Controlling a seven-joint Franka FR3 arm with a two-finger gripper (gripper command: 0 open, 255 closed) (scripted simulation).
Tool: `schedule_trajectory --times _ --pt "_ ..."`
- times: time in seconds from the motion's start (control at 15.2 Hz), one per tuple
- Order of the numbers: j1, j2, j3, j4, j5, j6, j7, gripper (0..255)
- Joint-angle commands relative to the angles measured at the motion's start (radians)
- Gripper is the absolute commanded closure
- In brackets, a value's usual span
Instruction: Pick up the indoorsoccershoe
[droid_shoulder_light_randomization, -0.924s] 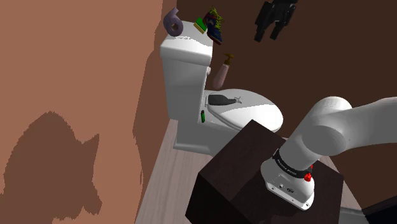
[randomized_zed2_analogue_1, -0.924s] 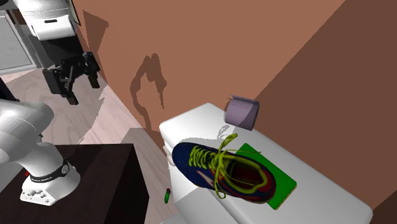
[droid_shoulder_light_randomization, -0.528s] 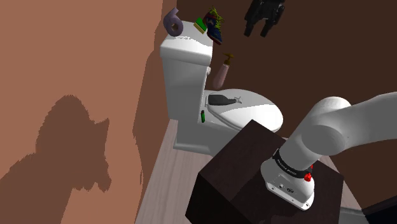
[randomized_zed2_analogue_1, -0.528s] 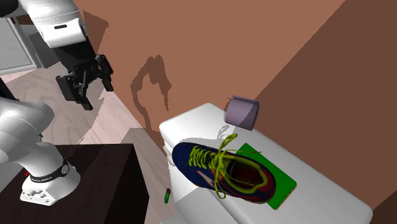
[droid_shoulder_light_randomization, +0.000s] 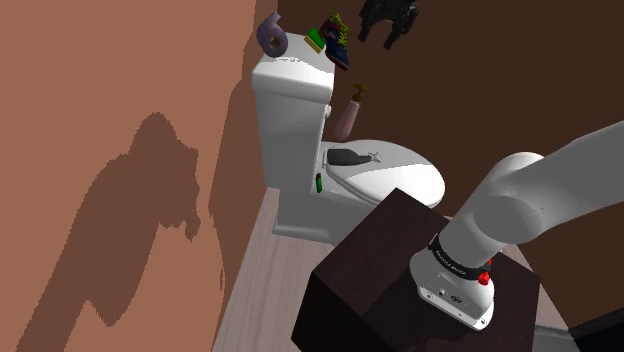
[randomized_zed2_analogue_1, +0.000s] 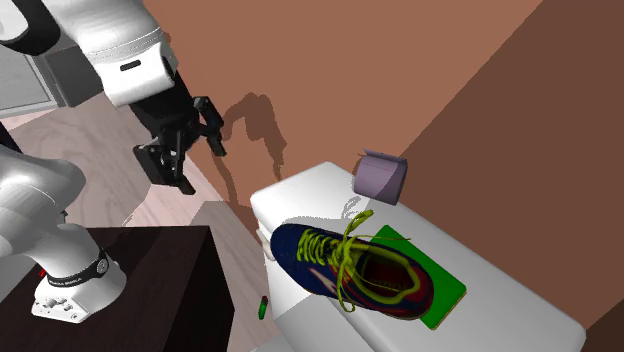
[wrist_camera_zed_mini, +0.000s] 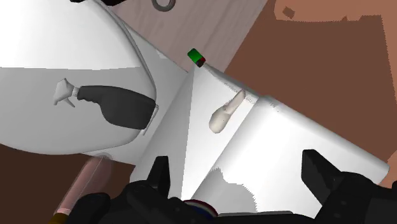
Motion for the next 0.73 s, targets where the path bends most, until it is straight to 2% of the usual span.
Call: schedule_trajectory --times 0.0,0.33,0.66 --pt "-0.001 0.058 -0.027 0.042 0.028 0.041 -0.006 0" --pt "0.000 0.206 -0.096 0.156 0.121 0.125 -0.034 0" --pt "-0.007 0.364 -0.165 0.295 0.248 0.176 -0.076 0"
